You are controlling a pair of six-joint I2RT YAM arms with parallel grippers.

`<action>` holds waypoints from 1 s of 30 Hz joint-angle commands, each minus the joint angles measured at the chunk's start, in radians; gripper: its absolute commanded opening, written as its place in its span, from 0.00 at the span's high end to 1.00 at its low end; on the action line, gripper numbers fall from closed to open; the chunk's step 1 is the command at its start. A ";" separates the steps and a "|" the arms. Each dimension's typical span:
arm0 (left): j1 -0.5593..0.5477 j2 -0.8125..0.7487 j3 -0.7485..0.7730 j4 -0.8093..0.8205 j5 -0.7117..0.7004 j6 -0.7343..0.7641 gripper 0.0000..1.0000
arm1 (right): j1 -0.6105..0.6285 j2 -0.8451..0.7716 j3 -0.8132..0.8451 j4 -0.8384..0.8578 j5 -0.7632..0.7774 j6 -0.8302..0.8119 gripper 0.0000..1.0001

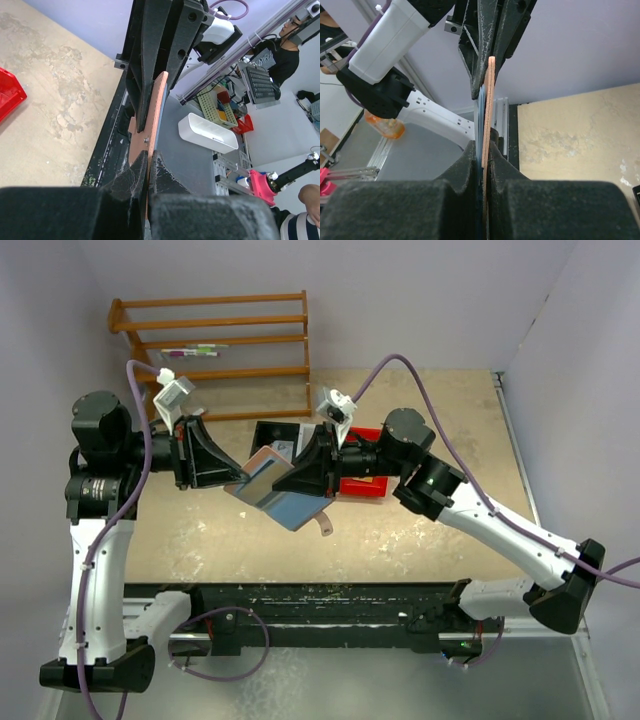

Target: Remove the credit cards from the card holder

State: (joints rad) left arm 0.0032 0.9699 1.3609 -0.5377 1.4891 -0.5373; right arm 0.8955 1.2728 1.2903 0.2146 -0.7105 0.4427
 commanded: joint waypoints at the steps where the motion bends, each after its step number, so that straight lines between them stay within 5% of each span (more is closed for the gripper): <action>1: 0.001 -0.016 0.017 0.045 0.015 -0.029 1.00 | -0.005 -0.022 -0.008 0.091 -0.088 0.001 0.95; 3: -0.001 -0.016 0.016 0.045 0.011 -0.029 1.00 | -0.004 -0.031 -0.019 0.114 -0.100 0.003 0.89; 6: 0.001 -0.018 0.016 0.042 -0.001 -0.026 1.00 | -0.004 -0.046 -0.028 0.137 -0.111 0.001 0.63; 9: 0.000 -0.017 0.017 0.041 -0.009 -0.019 1.00 | -0.010 -0.074 -0.034 0.140 -0.112 -0.016 0.50; 11: 0.000 -0.016 0.017 0.037 -0.016 -0.013 1.00 | -0.014 -0.093 -0.039 0.134 -0.098 -0.025 0.26; 14: 0.000 -0.014 0.023 0.013 -0.032 0.015 1.00 | -0.021 -0.125 -0.052 0.141 -0.060 -0.037 0.16; 23: 0.000 -0.015 0.063 -0.056 -0.052 0.103 1.00 | -0.024 -0.086 -0.013 0.033 0.108 -0.097 0.17; 30: 0.000 -0.018 0.066 -0.066 -0.028 0.113 1.00 | -0.024 -0.010 0.009 0.011 0.092 -0.074 0.20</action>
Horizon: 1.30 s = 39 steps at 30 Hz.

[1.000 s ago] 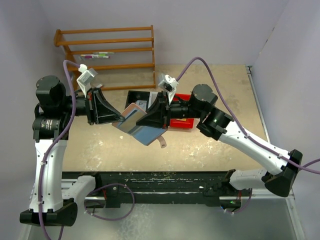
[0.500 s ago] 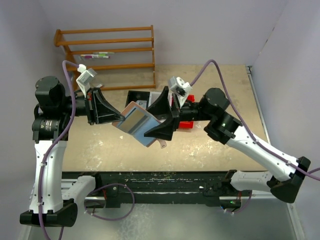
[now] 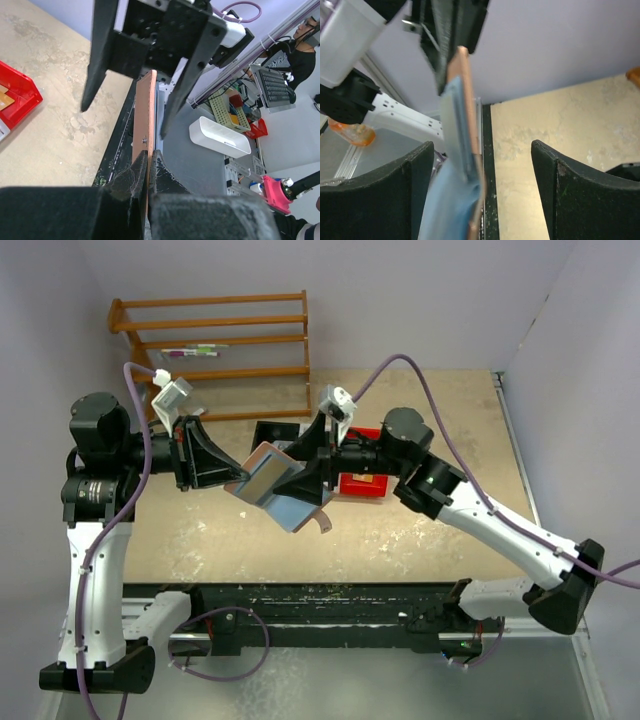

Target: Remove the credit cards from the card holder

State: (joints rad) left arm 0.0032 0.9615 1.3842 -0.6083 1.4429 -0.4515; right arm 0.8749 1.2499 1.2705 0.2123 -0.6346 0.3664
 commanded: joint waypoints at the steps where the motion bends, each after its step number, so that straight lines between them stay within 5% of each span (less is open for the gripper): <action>1: -0.001 -0.011 0.041 0.004 0.020 0.029 1.00 | -0.004 0.018 0.021 0.047 0.002 0.023 0.21; 4: 0.000 -0.010 0.036 0.004 0.032 0.023 1.00 | -0.004 0.040 0.016 0.122 -0.041 0.060 0.31; 8: -0.001 -0.006 0.023 0.033 0.078 -0.037 1.00 | -0.004 0.034 -0.024 0.216 -0.096 0.061 0.60; 10: 0.001 -0.009 -0.001 0.067 0.086 -0.095 1.00 | -0.004 0.015 -0.065 0.293 -0.119 0.067 0.82; 12: 0.000 -0.017 -0.023 0.103 0.085 -0.134 1.00 | -0.004 -0.004 -0.092 0.338 -0.129 0.065 0.91; 24: -0.001 -0.040 -0.049 0.287 0.073 -0.344 1.00 | -0.004 -0.035 -0.101 0.336 -0.213 0.013 0.85; 34: 0.000 -0.047 -0.070 0.291 0.044 -0.361 1.00 | -0.004 -0.054 -0.085 0.351 -0.205 -0.029 0.85; 39: -0.001 -0.051 -0.040 0.204 -0.014 -0.244 1.00 | -0.004 -0.063 -0.084 0.324 -0.224 -0.028 0.62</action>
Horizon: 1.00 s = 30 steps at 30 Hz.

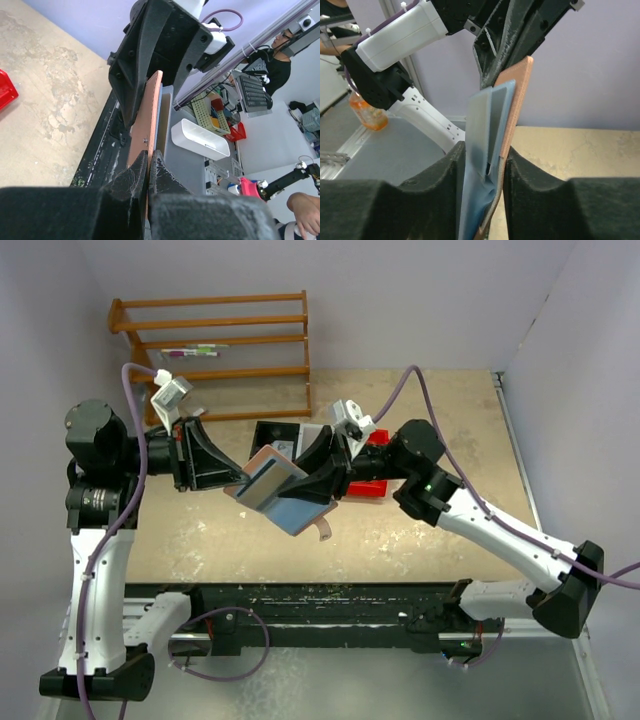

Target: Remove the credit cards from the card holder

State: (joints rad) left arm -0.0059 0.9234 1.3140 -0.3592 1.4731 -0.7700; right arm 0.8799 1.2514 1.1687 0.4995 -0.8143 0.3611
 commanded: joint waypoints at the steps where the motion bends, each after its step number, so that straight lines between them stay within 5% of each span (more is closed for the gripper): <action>1: 0.009 -0.006 0.062 -0.094 -0.060 0.135 1.00 | -0.009 -0.071 0.013 0.034 -0.054 -0.022 0.59; 4: 0.008 0.021 0.162 -0.338 -0.137 0.361 1.00 | -0.009 -0.093 0.004 0.022 -0.047 -0.028 0.48; 10: 0.008 0.033 0.234 -0.466 -0.252 0.568 1.00 | -0.009 -0.113 0.002 0.015 -0.022 -0.030 0.31; 16: 0.009 0.032 0.289 -0.579 -0.368 0.762 1.00 | -0.010 -0.167 0.049 -0.112 0.281 -0.054 0.12; 22: 0.008 0.016 0.271 -0.551 -0.340 0.733 1.00 | -0.010 -0.156 0.105 -0.256 0.427 -0.012 0.07; 30: 0.010 0.019 0.164 -0.351 -0.099 0.426 1.00 | -0.010 -0.110 0.077 -0.246 0.307 0.000 0.08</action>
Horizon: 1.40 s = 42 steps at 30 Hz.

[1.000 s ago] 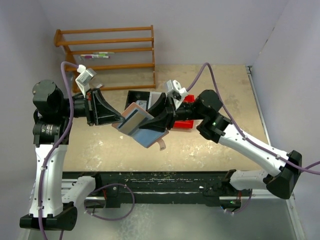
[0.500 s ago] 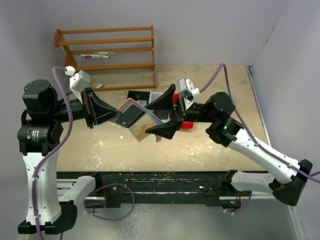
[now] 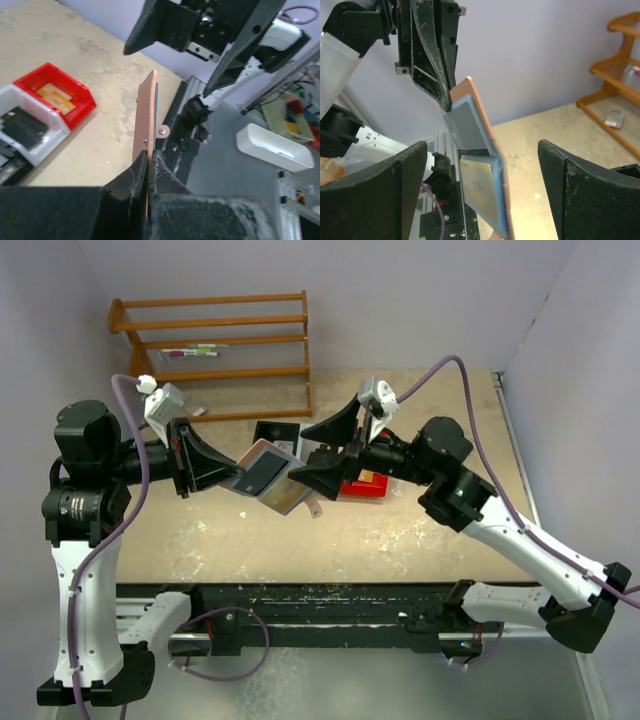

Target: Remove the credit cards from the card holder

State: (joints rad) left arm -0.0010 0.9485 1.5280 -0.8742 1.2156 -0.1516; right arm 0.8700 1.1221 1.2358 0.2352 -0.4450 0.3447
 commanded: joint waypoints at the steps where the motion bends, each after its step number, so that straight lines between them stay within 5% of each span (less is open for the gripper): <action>1: 0.004 -0.009 -0.077 0.218 0.187 -0.260 1.00 | 0.000 0.027 0.010 0.028 -0.100 0.020 0.09; 7: 0.004 -0.025 -0.158 0.423 0.234 -0.516 1.00 | -0.001 0.076 0.015 0.132 -0.313 0.119 0.31; 15: 0.004 -0.029 -0.210 0.413 0.186 -0.503 1.00 | -0.002 0.154 0.071 0.155 -0.434 0.253 1.00; 21: 0.003 0.023 -0.130 0.049 0.048 -0.086 0.61 | -0.002 0.181 0.126 0.039 -0.448 0.248 1.00; 24: 0.004 0.040 -0.115 -0.020 0.028 0.007 0.50 | -0.002 0.213 0.196 -0.107 -0.429 0.210 1.00; 32: 0.002 0.053 -0.143 -0.080 0.050 0.087 0.51 | -0.001 0.341 0.367 -0.351 -0.405 0.229 1.00; 42: 0.002 0.054 -0.169 -0.165 0.151 0.170 0.59 | -0.002 0.378 0.437 -0.416 -0.411 0.236 1.00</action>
State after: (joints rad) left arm -0.0002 1.0027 1.3613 -0.9970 1.3060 -0.0597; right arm 0.8635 1.5078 1.5883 -0.1677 -0.8299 0.5777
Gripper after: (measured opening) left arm 0.414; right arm 0.028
